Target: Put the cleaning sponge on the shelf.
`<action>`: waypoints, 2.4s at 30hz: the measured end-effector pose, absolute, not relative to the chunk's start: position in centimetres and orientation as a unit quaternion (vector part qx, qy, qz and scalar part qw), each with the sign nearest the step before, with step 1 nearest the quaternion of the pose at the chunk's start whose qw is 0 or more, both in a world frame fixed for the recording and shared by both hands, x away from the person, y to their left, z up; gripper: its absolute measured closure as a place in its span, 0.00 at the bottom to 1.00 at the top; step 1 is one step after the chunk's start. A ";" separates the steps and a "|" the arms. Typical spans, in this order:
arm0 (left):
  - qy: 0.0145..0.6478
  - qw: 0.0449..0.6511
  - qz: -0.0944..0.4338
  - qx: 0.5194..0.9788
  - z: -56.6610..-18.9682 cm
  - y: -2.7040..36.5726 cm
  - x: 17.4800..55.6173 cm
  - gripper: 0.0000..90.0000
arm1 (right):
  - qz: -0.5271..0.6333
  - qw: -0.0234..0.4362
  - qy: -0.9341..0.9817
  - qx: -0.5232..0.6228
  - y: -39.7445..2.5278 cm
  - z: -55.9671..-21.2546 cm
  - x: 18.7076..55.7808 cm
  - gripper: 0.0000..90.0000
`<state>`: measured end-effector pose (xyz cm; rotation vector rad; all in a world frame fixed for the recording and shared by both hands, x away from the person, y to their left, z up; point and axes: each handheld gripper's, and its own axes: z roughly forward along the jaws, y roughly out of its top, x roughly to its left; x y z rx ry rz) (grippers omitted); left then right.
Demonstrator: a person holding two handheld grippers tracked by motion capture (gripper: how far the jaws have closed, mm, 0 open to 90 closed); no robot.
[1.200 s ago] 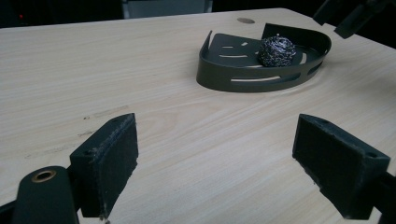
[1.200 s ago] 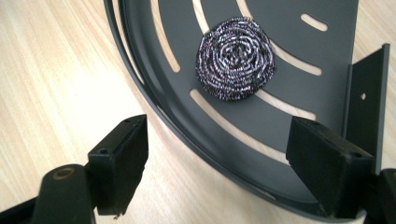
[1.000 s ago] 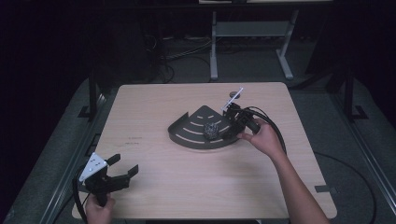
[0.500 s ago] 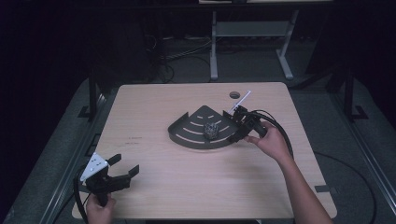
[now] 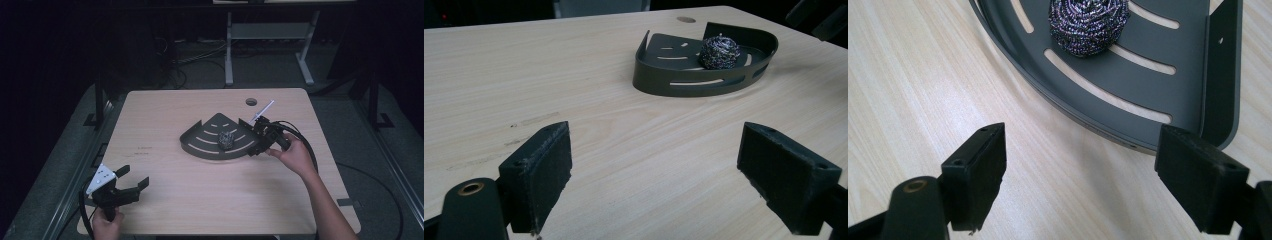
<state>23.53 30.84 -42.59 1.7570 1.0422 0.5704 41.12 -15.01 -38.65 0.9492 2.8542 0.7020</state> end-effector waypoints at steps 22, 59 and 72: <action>0.428 0.488 0.234 0.724 -42.6 30.7 23.5 0.15 | 0.228 0.024 0.921 0.316 -17.3 -39.8 39.1 0.23; 0.425 0.485 0.233 0.728 -42.7 30.4 23.6 0.15 | 0.245 0.022 0.910 0.335 -20.5 -41.8 35.6 0.23; 0.423 0.484 0.229 0.731 -42.9 30.1 23.7 0.15 | 0.249 0.017 0.905 0.344 -21.7 -43.0 34.1 0.23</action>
